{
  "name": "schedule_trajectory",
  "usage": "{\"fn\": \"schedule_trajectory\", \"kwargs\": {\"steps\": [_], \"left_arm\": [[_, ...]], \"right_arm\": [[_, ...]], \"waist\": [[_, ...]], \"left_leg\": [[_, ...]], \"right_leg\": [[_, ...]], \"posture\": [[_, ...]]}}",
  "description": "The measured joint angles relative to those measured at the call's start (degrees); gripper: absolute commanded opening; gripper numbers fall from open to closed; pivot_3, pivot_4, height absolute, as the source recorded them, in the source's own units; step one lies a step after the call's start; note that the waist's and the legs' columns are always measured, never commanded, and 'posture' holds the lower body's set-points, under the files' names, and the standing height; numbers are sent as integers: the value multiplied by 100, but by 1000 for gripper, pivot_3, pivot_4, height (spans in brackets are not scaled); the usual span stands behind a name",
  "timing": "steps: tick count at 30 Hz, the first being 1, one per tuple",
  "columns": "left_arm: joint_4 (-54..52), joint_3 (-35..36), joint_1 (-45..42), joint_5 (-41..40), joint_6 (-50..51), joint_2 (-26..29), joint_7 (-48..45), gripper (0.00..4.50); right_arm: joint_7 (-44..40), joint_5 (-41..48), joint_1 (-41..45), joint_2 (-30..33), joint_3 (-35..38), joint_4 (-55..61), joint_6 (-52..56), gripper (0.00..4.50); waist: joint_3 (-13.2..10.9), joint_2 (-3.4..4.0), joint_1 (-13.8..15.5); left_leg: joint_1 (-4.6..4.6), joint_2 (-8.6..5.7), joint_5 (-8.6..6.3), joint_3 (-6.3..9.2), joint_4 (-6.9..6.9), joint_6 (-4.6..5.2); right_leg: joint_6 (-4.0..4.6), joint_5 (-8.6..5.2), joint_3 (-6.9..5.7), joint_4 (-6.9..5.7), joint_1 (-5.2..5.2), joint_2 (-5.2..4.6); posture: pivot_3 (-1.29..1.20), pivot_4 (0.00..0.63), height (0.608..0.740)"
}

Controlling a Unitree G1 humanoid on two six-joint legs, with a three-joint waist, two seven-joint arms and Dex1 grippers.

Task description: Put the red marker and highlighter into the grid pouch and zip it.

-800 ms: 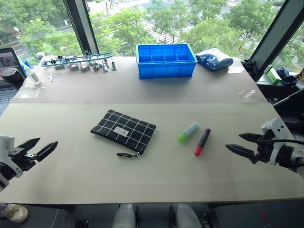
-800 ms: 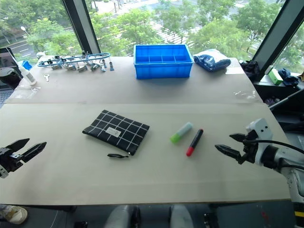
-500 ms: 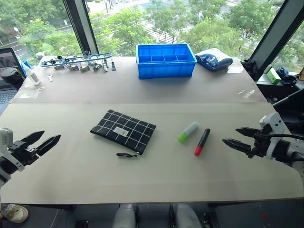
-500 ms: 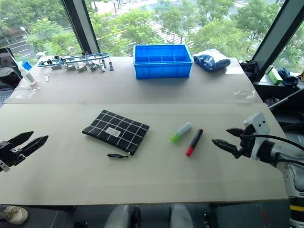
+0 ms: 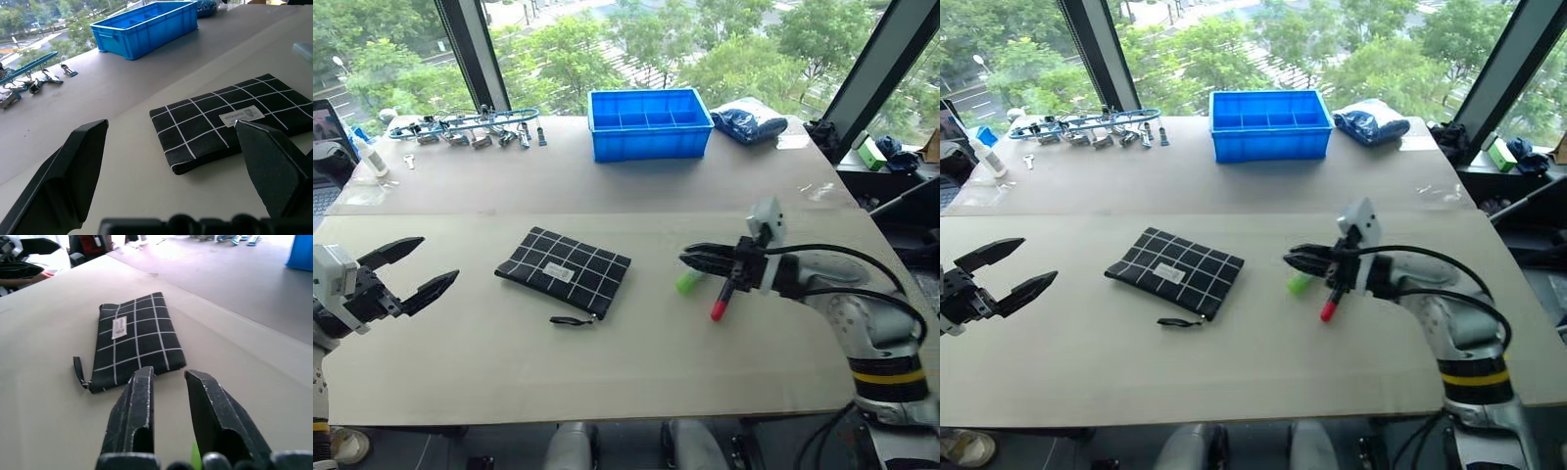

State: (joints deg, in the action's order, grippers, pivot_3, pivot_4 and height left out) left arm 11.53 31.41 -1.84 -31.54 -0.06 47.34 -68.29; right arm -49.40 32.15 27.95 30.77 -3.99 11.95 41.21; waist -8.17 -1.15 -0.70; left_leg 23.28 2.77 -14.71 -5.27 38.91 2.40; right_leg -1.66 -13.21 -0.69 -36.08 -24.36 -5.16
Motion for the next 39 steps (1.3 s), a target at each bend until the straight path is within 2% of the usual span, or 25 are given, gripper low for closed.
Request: {"fn": "schedule_trajectory", "kwargs": {"steps": [5, 8, 14, 20, 25, 34, 39], "left_arm": [[-49, -290, 239, 278, -143, -18, -13, 4500], [3, -312, 252, 340, -255, -20, 43, 4500], [72, -314, 260, 379, -375, -23, 137, 4500], [55, -366, 260, 438, -385, -111, 217, 4500], [60, -372, 258, 439, -402, -126, 227, 4500], [71, -425, 246, 440, -485, -168, 224, 4500], [68, -416, 230, 402, -428, -168, 238, 4500]], "right_arm": [[82, -774, 732, -978, -1253, -714, -360, 15], [71, -1186, 1125, -1220, -1721, -1224, -455, 15], [-414, -1543, 1824, -1545, -2262, -1734, -454, 15], [-460, -2214, 2080, -1983, -2933, -2611, -499, 15], [-397, -2533, 2327, -2289, -2970, -3147, -496, 15], [-528, -3127, 2556, -2147, -3184, -3574, -1101, 15], [-622, -3219, 2667, -1340, -2785, -3831, -1323, 15]], "waist": [[0, -1, -27], [0, -1, -1], [1, -2, -17], [2, -3, -33], [2, -2, -39], [3, -4, -19], [5, -7, 34]], "left_leg": [[0, 0, 1, -15, 0, -2], [4, -1, 3, -22, 2, -6], [3, -1, 4, -23, 0, -8], [4, -1, 7, -27, 1, -13], [8, 0, 11, -28, -2, -20], [-3, 0, 13, -26, -1, -25], [2, -3, 13, -20, 0, -26]], "right_leg": [[2, -1, -5, -5, -3, 9], [2, -1, -11, -7, -4, 2], [3, -1, -16, -9, -5, 4], [5, -1, -19, -12, -7, 4], [6, 0, -19, -14, -15, 4], [6, 0, -24, -15, -4, -2], [5, 0, -32, -9, 0, -12]], "posture": [[0, 150, 740], [0, 150, 740], [0, 150, 740], [0, 150, 740], [0, 150, 740], [0, 150, 740], [0, 150, 740]]}}
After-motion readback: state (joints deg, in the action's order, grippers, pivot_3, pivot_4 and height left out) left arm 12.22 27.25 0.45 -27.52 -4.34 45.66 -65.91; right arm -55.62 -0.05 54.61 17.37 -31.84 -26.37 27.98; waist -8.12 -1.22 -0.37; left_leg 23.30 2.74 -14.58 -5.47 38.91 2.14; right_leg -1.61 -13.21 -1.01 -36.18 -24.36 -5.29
